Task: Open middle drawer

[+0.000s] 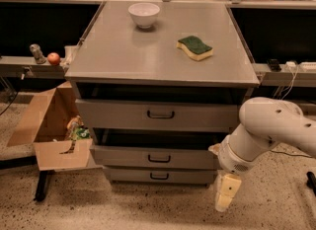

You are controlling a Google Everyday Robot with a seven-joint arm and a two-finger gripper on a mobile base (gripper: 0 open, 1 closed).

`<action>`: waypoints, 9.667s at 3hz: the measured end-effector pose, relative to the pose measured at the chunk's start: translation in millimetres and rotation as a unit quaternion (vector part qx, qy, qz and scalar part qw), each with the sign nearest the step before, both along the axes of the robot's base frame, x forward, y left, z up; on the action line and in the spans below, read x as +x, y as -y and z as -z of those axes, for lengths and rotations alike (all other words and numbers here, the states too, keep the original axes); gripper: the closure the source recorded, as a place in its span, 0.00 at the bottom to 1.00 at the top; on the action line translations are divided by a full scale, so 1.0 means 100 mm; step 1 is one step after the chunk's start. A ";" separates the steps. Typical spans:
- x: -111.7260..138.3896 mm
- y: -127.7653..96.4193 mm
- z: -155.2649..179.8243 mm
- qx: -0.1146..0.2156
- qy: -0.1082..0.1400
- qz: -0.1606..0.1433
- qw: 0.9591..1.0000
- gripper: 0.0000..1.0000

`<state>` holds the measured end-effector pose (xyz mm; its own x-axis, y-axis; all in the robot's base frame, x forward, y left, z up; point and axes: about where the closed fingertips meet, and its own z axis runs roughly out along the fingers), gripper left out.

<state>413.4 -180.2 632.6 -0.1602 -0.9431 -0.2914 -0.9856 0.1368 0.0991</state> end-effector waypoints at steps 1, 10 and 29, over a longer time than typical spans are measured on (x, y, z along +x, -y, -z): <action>0.00 0.00 0.00 0.000 0.000 0.000 1.000 0.00; 1.49 0.08 2.27 -0.021 0.054 -0.051 0.997 0.47; 0.10 -0.14 2.04 0.029 0.002 -0.101 0.994 0.82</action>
Offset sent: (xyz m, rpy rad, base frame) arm 0.0156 -0.0116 -0.0263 -0.0326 -0.0558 -0.0235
